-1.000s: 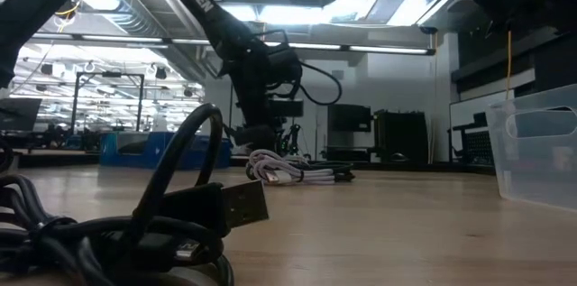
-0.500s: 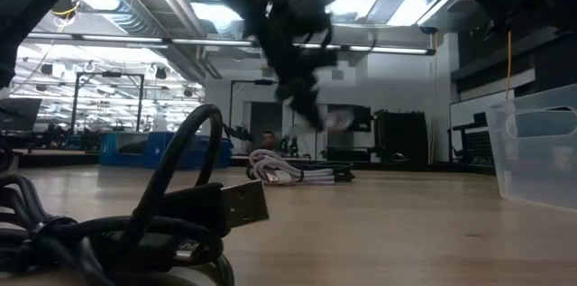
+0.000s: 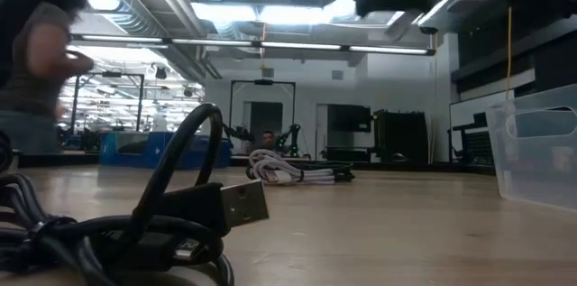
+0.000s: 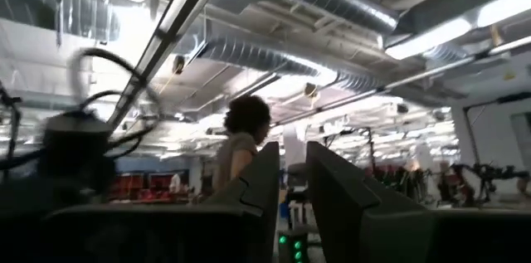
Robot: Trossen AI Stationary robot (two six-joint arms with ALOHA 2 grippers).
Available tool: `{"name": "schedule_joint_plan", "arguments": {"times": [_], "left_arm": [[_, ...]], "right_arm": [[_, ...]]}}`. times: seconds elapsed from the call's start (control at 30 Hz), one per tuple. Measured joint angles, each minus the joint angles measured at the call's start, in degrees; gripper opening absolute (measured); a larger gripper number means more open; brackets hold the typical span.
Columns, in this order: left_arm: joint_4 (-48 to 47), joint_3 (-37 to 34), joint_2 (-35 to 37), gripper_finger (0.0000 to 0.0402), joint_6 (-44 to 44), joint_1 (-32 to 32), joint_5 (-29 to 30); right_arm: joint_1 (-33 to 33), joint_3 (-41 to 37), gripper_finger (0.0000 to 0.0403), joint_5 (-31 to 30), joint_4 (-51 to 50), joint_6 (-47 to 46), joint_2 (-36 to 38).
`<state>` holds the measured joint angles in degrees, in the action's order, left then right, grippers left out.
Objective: Pick and place USB-C Cables
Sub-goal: Put the top white charger cable into the transparent container
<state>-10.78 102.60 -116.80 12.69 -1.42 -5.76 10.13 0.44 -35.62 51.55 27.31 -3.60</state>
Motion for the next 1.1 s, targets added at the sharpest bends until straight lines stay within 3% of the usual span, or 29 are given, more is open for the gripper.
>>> {"name": "schedule_joint_plan", "arguments": {"times": [0.17, 0.53, 0.87, 1.1], "left_arm": [[10.2, 0.0, -3.4, 0.0027, -4.1, 3.2, 0.7], [28.7, -0.1, -14.1, 0.0027, -10.4, 7.9, 0.8], [27.6, -0.1, -16.0, 0.0028, -12.3, 9.4, 0.9], [26.8, -0.1, -16.0, 0.0055, -12.2, 9.5, 1.0]], "right_arm": [[0.0, 2.3, 0.0068, 0.2, 4.0, 5.9, 0.0], [0.0, 7.9, 0.0068, 0.8, 0.2, 6.0, 0.0], [0.0, 8.3, 0.0068, 0.5, -3.8, 4.7, 0.0], [0.0, 8.3, 0.0068, 0.5, -4.2, 4.7, 0.0]]}}
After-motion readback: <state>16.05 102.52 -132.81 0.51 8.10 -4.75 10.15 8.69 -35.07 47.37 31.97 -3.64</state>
